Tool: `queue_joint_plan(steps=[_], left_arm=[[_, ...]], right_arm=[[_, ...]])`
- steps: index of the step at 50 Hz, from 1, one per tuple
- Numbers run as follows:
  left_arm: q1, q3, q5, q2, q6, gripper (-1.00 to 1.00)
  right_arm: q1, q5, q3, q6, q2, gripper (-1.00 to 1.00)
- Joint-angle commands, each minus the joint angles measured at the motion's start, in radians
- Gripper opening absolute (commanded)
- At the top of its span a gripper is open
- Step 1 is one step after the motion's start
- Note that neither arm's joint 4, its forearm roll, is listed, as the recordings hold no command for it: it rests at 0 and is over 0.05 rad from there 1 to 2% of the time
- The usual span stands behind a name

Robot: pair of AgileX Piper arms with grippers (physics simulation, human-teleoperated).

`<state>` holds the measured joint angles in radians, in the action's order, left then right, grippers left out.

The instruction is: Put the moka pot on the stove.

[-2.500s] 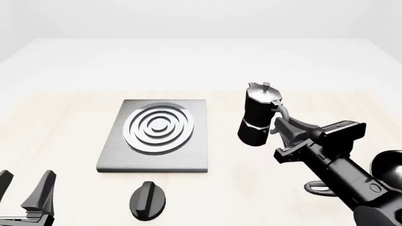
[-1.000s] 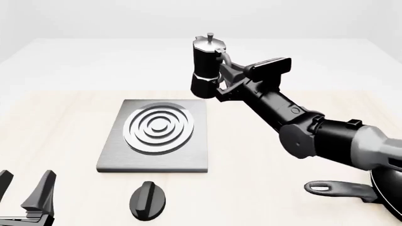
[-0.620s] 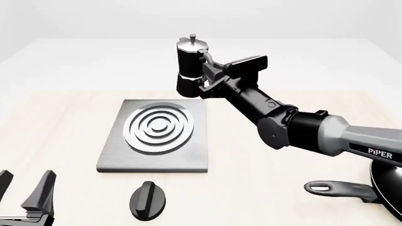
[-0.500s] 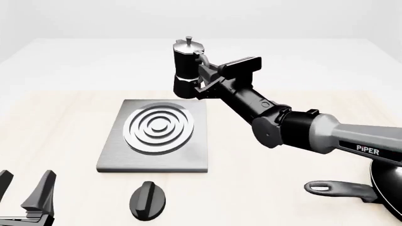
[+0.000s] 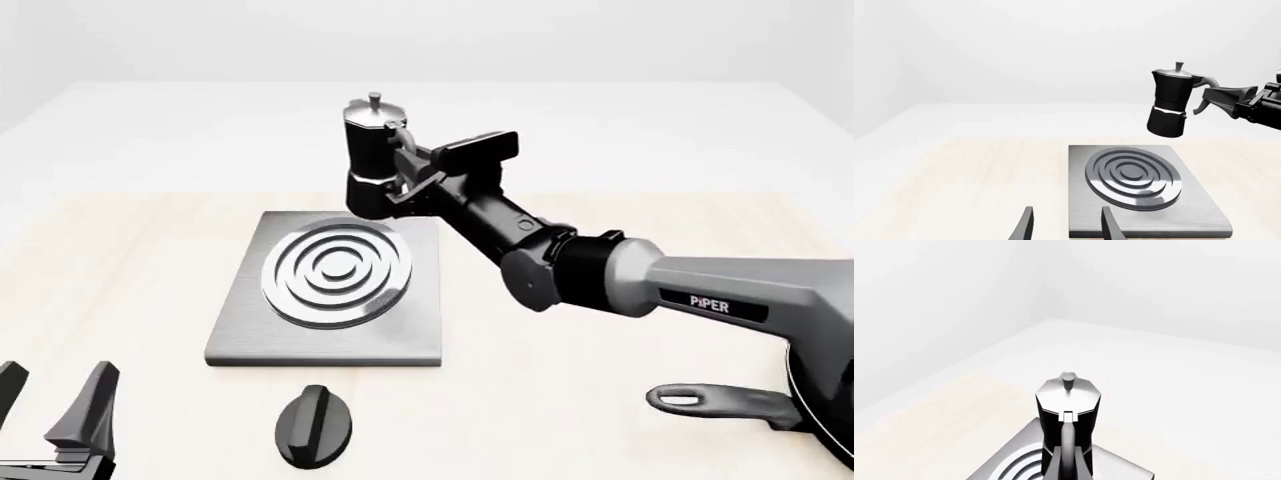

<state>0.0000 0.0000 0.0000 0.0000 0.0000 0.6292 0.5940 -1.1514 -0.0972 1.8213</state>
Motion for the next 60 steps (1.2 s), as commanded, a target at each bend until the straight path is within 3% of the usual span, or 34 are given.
queue_joint_plan(steps=[1,60], left_arm=[[0.000,0.000,0.000,0.000,0.000,1.00],[0.000,0.000,0.000,0.000,0.000,1.00]], right_arm=[[0.013,0.010,-0.046,-0.021,0.038,-1.00],[0.050,0.024,-0.149,-0.087,0.218,-1.00]])
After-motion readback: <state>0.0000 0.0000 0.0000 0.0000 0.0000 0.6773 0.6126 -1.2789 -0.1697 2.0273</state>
